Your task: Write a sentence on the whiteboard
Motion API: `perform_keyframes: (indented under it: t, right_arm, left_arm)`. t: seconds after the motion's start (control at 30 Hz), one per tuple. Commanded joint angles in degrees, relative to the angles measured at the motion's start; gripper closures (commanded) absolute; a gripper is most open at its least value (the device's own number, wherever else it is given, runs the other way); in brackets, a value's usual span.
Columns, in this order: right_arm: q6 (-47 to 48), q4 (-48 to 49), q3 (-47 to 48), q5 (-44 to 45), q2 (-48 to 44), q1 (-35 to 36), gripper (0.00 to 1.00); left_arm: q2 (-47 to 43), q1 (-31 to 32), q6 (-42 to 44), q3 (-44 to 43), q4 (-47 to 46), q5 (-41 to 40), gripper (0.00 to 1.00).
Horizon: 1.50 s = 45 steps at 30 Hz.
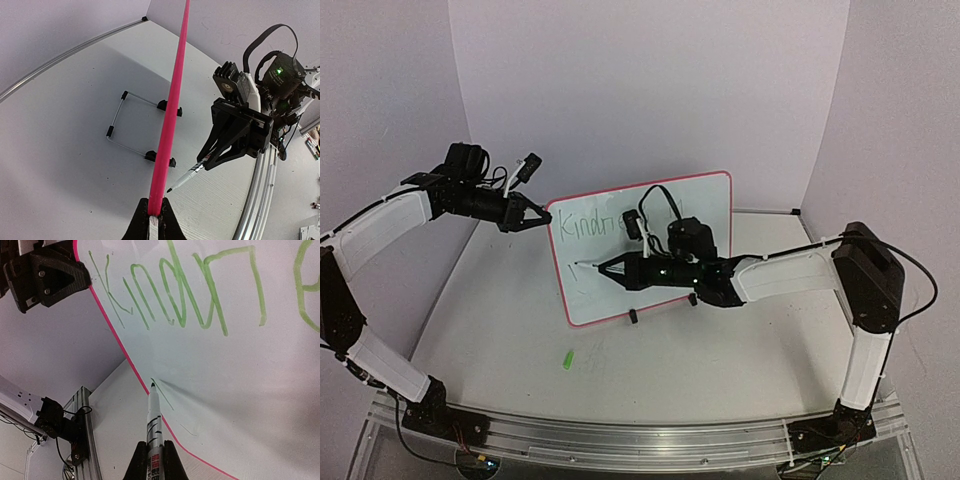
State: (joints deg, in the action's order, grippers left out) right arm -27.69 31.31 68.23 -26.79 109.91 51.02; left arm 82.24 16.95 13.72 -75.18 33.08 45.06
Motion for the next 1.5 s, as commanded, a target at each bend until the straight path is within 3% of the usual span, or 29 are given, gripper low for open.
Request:
perform_keyframes:
  t: [0.0,1.47]
  right_arm:
    - [-1.0,2.4,0.4,2.0,-0.2,-0.6,1.0]
    - [-0.2,0.8,-0.6,-3.5,6.0,0.4,1.0]
  left_arm:
    - [-2.3,0.4,0.9,0.0,-1.0,1.2,1.0]
    - [-2.0,0.7,0.9,0.0,-1.1,1.1,1.0]
